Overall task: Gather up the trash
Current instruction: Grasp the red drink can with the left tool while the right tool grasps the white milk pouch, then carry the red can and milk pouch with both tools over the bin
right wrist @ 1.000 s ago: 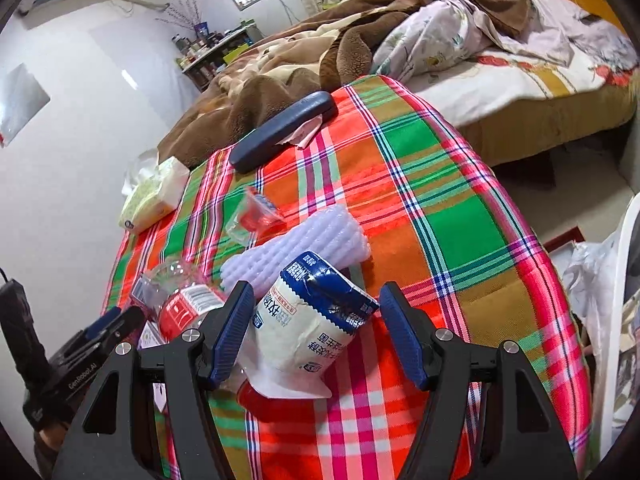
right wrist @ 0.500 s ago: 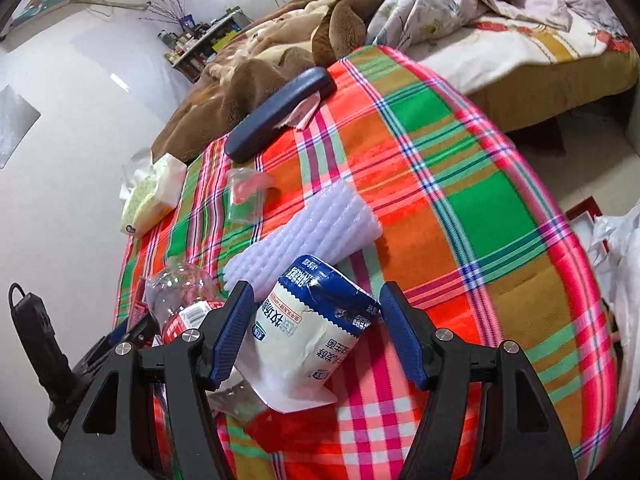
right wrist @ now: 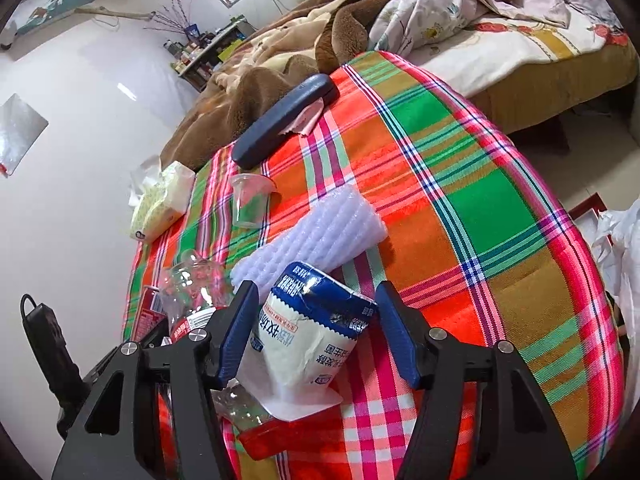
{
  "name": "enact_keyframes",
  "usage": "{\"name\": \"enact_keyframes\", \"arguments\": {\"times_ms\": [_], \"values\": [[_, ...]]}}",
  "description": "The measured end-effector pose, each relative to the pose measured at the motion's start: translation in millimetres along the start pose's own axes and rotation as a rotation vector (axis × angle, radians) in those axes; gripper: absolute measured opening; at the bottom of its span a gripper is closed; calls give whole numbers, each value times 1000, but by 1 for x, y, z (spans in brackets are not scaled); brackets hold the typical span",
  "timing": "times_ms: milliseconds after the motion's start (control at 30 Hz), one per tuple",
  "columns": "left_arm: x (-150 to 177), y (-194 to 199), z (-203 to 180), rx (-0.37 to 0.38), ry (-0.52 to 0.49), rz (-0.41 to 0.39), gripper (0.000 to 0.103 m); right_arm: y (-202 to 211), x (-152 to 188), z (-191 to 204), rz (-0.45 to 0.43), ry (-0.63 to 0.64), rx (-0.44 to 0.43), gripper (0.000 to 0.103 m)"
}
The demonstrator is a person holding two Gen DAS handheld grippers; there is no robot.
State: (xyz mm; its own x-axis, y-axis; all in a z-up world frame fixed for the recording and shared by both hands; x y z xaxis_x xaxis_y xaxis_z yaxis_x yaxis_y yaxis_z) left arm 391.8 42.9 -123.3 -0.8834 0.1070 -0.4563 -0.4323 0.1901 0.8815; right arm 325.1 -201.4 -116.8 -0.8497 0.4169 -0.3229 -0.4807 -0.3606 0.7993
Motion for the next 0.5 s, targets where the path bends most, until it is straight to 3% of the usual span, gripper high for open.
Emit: {"name": "enact_keyframes", "arguments": {"times_ms": [500], "values": [[21,40,-11,13,26,-63,53,34,3,-8,-93,57,34,59]]}}
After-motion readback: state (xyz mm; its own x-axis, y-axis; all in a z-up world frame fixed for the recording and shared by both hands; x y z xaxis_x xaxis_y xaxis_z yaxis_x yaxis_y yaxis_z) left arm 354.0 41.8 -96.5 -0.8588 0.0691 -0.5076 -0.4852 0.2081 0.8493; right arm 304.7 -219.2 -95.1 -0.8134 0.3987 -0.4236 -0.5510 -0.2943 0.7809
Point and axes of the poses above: each gripper's, at about its wrist camera, not at the fingertips, and y roughly against the way its jaws point, z to its left, x to its underside, the point moved 9 cm from there along -y, roughly the way its jaws point, and after that the axes turned 10 degrees about z, right-handed, at the moved point
